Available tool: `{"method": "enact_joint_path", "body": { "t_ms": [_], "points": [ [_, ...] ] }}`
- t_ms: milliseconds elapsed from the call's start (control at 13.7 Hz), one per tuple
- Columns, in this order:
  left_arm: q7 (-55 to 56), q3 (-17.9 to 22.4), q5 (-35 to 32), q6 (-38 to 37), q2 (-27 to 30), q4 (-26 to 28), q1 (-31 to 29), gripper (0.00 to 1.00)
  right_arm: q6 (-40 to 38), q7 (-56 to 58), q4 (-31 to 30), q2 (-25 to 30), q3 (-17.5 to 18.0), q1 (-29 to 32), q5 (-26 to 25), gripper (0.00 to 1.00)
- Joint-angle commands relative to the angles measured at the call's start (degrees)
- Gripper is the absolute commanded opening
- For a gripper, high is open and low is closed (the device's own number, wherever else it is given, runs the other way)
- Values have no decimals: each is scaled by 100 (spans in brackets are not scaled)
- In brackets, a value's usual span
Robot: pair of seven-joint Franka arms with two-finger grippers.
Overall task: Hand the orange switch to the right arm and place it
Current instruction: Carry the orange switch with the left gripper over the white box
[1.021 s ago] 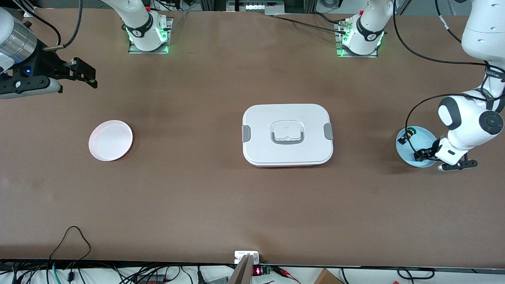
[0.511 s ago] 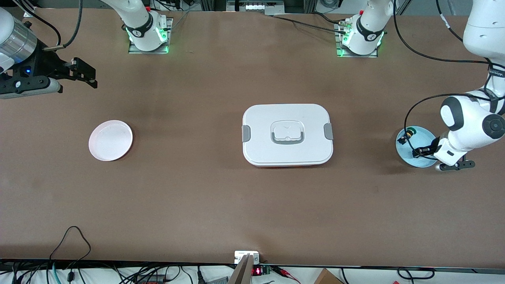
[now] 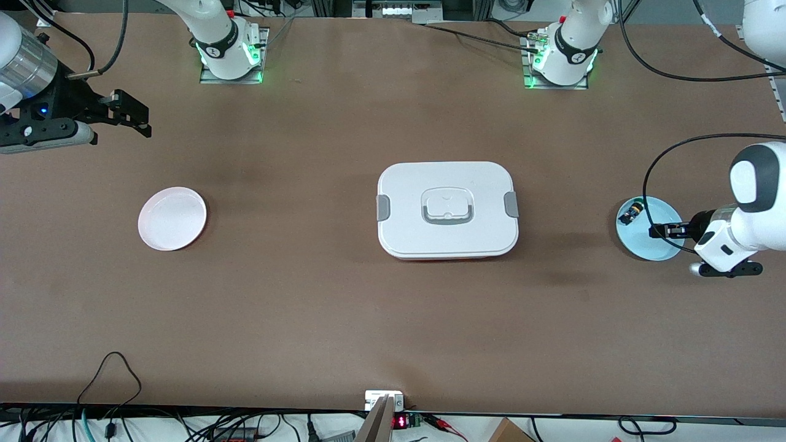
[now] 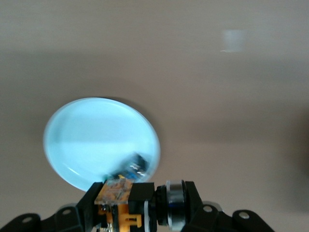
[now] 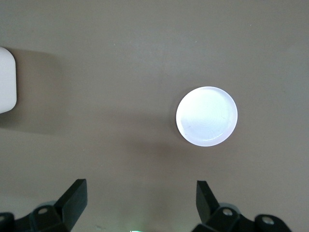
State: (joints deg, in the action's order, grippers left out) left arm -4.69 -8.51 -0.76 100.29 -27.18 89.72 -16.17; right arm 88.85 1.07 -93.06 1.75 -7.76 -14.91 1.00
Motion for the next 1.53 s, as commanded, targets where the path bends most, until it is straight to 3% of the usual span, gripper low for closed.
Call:
{"method": "enact_joint_path", "body": {
  "t_ms": [0,146,438,730,1167,1459],
  "points": [
    [56,-142,898,-781,-95,-551,70,17,-69,7,69,-26,-15,6,58,100],
    [30,-160,1506,-826,-95,-587,149,16,-78,7,69,-26,-15,6,58,100],
    [29,-905,2991,-1502,-69,-770,96,10,-78,16,69,-26,-15,14,58,100],
    [-276,-1670,3563,-1163,-86,-877,97,10,-69,16,69,-26,-15,14,50,100],
    [-4483,-1900,5715,103,-182,-649,333,10,115,16,113,-122,-32,41,-125,100],
    [-7305,-1918,7034,1316,-315,-430,1009,7,98,24,113,-219,-50,172,-328,100]
  ]
}}
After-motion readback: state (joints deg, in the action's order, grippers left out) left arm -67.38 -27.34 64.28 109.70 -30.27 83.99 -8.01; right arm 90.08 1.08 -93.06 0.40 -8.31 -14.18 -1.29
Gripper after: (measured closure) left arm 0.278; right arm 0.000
